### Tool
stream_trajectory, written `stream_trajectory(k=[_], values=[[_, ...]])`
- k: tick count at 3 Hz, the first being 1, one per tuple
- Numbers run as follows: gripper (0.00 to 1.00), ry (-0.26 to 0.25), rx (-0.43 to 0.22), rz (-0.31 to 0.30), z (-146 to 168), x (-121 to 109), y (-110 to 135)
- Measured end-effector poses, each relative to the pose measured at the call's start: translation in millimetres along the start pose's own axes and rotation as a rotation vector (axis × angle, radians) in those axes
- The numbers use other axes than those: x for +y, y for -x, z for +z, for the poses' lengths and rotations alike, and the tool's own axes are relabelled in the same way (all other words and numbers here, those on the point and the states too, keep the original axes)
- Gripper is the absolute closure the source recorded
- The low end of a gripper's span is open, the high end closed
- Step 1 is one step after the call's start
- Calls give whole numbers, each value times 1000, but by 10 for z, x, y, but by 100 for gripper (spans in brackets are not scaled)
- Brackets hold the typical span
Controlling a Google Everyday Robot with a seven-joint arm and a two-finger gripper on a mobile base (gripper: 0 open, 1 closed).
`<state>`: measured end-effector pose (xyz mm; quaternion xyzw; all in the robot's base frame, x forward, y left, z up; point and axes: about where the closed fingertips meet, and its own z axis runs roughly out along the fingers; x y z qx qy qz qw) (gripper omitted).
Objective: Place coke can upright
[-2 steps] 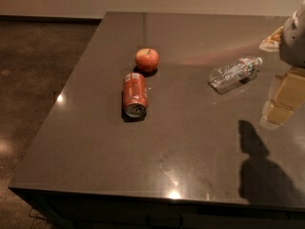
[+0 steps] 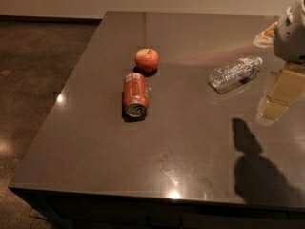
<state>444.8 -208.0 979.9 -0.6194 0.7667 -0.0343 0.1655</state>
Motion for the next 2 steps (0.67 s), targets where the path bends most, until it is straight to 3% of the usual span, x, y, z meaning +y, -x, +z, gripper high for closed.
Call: stream_trajectory(k=[2], values=[[0,8,-72,-215,174,-195,602]])
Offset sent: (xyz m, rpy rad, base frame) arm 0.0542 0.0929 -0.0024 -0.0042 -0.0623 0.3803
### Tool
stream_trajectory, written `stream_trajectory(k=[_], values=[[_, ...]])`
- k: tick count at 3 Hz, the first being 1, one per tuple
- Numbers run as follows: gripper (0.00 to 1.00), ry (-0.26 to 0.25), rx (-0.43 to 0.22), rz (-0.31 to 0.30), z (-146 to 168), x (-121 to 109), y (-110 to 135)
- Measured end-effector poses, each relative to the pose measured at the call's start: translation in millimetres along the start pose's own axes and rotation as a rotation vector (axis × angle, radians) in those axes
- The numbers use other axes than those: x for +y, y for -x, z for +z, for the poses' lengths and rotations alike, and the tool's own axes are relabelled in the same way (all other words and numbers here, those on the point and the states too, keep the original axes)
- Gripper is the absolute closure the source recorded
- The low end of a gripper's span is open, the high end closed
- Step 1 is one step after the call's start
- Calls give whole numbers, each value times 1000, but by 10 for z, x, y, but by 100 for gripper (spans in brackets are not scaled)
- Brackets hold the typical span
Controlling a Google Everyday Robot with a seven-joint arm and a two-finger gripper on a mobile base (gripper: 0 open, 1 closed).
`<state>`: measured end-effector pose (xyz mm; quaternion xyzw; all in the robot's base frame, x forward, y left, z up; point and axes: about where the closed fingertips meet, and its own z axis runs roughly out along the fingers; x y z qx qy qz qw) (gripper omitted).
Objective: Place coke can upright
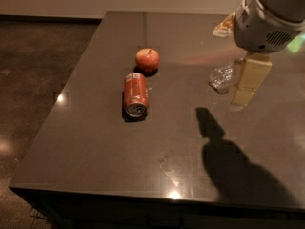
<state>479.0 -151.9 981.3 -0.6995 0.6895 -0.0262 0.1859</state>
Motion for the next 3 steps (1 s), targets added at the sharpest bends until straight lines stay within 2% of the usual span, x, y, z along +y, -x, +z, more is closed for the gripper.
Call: stream_trajectory(k=[1,2,3], values=[[0,-4,-19,-122,139,-206,257],[0,18,-27,-262,329,-405,461],[0,50,-11,-433,568,-572,609]])
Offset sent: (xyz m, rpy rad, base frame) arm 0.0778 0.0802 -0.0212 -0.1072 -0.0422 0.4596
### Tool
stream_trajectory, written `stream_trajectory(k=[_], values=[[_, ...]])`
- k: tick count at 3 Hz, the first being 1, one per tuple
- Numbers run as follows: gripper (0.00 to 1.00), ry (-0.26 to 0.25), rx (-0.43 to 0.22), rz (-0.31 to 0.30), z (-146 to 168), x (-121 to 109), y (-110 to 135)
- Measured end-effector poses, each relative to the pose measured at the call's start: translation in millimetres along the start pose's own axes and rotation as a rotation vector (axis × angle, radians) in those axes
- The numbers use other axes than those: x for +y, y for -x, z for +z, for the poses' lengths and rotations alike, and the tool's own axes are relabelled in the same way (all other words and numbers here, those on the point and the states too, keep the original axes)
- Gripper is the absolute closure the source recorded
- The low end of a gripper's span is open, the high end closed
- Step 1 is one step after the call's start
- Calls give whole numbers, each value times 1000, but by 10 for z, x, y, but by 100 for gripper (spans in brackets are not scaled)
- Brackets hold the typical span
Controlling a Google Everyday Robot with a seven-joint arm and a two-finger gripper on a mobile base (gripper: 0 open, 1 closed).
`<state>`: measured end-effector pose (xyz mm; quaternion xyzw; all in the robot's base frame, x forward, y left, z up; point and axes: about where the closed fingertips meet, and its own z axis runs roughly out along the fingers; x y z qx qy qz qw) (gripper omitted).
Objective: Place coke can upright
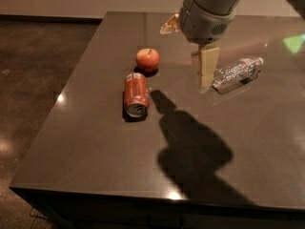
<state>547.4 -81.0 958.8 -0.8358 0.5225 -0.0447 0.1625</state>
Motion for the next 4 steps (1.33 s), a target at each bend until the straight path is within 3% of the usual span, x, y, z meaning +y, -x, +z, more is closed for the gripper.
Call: stream_trajectory(k=[2,4], values=[[0,42,-37,-324,293,-159,177],[0,78,-76,-588,447,-111,431]])
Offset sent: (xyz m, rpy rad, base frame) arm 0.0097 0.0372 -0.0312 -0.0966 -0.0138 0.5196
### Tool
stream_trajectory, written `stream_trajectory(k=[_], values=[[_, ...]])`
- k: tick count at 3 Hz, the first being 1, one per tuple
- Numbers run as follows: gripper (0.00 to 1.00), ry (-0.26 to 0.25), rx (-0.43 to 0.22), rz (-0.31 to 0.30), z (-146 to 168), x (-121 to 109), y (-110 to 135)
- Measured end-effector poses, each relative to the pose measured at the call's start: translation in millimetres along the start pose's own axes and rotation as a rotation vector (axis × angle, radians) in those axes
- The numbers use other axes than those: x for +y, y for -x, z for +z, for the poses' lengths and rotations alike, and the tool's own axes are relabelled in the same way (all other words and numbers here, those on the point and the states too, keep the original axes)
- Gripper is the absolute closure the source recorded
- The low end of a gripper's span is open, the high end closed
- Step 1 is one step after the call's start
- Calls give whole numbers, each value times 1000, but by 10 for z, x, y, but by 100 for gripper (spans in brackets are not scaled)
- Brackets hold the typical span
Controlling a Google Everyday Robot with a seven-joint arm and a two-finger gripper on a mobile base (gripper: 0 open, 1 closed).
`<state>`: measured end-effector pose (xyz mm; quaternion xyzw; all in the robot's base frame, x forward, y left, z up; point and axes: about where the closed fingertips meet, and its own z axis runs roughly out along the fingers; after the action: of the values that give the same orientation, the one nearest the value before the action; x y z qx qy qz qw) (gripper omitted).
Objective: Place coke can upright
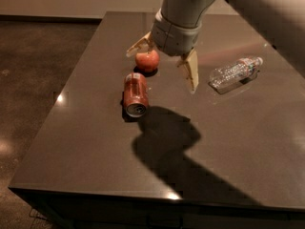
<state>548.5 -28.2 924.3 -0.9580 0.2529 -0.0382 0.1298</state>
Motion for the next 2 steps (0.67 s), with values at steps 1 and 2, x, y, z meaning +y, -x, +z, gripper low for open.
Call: stream_trajectory(k=[1,2], values=[[0,28,4,-96,123,-44,129],[0,59,7,-169,233,-75,253]])
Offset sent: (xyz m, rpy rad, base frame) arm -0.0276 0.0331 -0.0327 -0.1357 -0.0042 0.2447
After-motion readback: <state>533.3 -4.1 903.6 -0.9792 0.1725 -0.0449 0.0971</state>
